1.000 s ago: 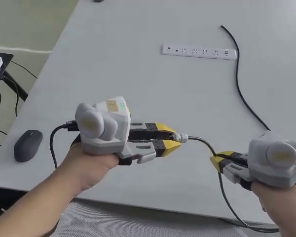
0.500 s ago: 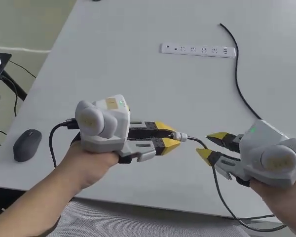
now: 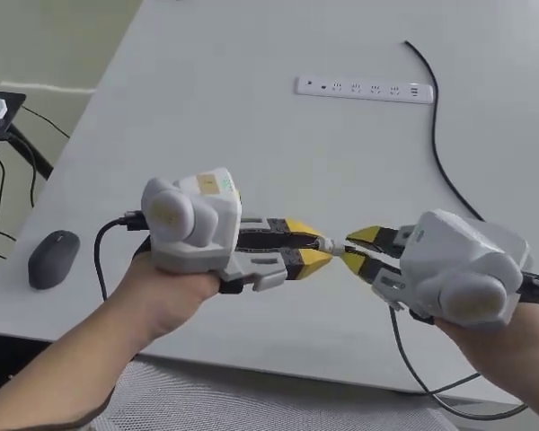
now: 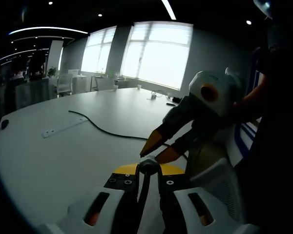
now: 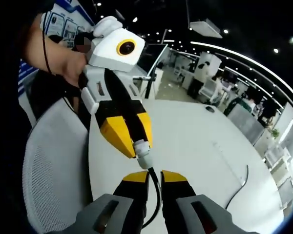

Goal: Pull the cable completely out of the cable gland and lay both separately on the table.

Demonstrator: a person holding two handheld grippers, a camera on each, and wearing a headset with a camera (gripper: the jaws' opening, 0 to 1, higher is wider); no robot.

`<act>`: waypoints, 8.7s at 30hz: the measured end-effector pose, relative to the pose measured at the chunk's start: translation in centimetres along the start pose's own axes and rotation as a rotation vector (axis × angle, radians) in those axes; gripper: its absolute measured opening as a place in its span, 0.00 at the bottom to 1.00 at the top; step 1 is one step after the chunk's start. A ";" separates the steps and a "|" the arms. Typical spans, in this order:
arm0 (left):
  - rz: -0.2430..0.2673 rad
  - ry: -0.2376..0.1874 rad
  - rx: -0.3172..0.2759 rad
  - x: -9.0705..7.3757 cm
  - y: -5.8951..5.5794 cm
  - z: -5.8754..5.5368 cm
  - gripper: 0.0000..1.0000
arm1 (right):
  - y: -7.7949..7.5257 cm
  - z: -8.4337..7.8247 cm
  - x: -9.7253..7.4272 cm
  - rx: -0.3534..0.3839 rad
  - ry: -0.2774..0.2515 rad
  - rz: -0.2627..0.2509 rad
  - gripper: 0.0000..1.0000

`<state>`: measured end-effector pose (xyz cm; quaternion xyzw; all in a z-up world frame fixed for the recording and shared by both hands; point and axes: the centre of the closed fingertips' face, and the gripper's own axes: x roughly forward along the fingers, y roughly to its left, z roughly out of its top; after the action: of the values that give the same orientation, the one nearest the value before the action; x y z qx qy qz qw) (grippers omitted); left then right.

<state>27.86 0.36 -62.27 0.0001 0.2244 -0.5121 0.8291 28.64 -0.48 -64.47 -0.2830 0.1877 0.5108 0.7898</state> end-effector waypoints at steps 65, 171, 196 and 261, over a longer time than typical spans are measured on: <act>0.016 -0.009 0.006 0.0 0.2 0.4 0.15 | -1.2 -9.6 2.0 0.765 0.072 0.015 0.02; 0.016 -0.071 -0.023 -1.9 1.2 1.0 0.15 | -2.1 -5.3 1.9 0.216 0.059 -0.037 0.00; -0.018 -0.078 -0.050 -3.2 1.3 -2.2 0.15 | -2.3 -4.2 2.5 0.195 0.135 -0.058 0.00; 0.034 0.175 -0.185 -3.8 7.1 -19.6 0.16 | 6.0 -5.6 20.7 -0.018 0.288 0.271 0.00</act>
<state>25.13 11.47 -80.14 -0.0277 0.3421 -0.4731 0.8114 31.59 12.36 -82.49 -0.3320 0.3305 0.5685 0.6763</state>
